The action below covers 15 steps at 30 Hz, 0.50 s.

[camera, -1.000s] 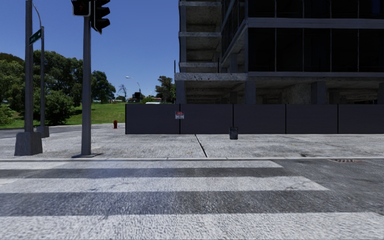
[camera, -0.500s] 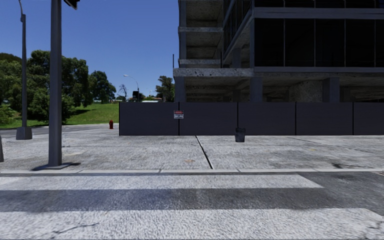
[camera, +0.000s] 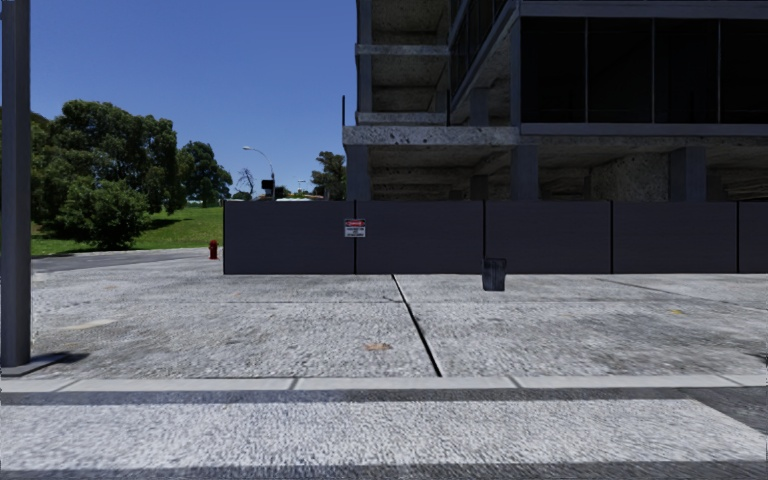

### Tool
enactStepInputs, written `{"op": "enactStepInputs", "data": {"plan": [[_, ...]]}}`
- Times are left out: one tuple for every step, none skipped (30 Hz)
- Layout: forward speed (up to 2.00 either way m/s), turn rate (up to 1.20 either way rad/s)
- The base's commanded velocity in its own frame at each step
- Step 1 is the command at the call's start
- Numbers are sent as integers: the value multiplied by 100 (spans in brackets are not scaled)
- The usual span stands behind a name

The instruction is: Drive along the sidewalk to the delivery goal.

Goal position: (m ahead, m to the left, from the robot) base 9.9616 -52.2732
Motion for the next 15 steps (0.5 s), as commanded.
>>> {"op": "enactStepInputs", "data": {"plan": [[168,0],[168,0],[168,0],[168,0],[168,0],[168,0],[168,0],[168,0],[168,0],[168,0],[168,0],[168,0],[168,0],[168,0],[168,0]]}}
